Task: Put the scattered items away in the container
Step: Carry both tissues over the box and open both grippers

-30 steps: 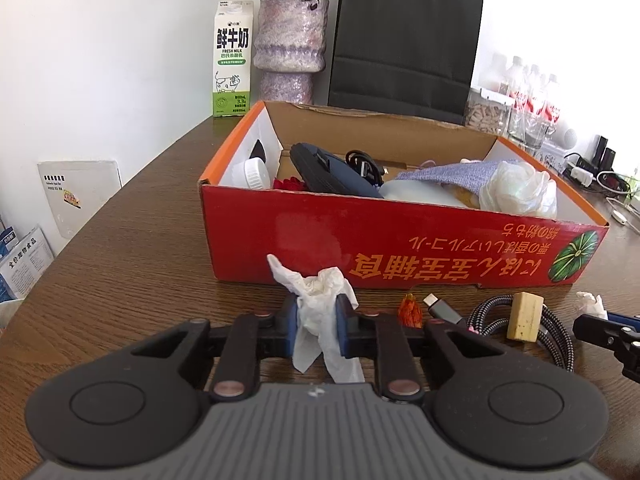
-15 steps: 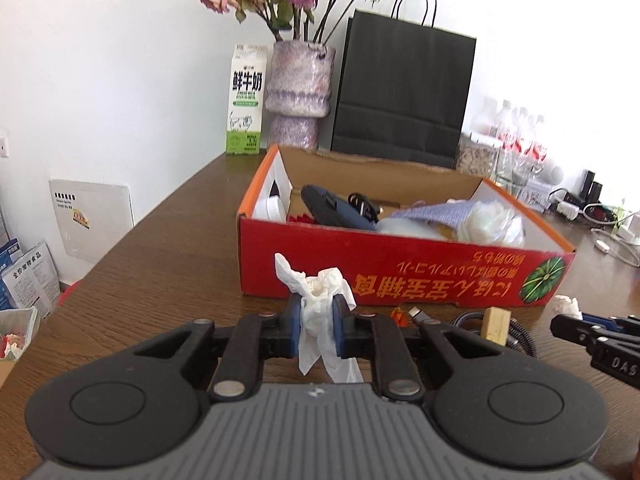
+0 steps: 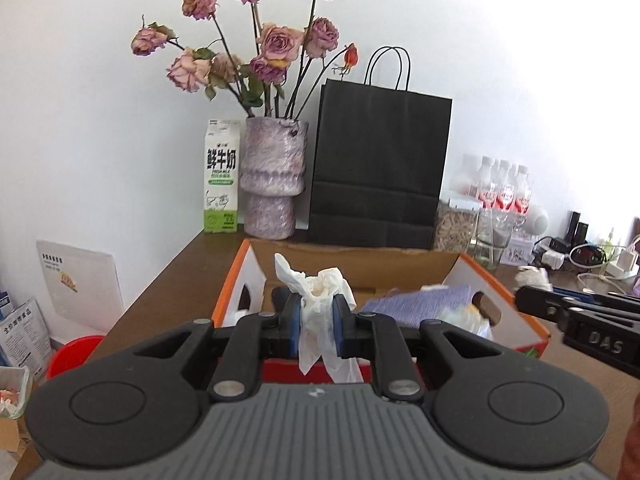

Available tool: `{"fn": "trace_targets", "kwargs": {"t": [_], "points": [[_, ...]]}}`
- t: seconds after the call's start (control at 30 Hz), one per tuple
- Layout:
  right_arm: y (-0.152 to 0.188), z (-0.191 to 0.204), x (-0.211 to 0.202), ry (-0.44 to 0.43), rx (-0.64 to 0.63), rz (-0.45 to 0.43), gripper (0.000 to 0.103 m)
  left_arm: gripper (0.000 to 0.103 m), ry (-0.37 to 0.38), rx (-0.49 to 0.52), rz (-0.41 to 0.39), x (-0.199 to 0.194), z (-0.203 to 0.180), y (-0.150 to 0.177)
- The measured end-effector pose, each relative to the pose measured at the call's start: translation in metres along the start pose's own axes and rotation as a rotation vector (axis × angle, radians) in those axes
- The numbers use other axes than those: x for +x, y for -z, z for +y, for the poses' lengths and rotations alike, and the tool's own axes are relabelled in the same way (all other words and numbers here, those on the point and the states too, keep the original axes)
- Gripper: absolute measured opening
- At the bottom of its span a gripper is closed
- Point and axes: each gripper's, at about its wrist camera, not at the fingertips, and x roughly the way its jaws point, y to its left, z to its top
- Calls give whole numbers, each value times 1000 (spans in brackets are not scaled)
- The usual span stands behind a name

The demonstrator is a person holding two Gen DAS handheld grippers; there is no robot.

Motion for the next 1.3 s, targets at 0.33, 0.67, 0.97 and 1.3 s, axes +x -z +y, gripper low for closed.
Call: {"fn": "trace_targets", "kwargs": {"t": [0.33,0.67,0.97,1.3], "points": [[-27,24,70,-15,-39,5,20,16,6,-46,-28,60,-6,-20],[-15,19,120,-8,-24,53,20,16,-2,-77,28,109,3,-4],[-8,20,119,8,-38,61,20,17,-45,-30,14,108,-5,-1],[-9,20,117,97,-35,56,82,96,-236,2,-92,93,-2,-3]]}}
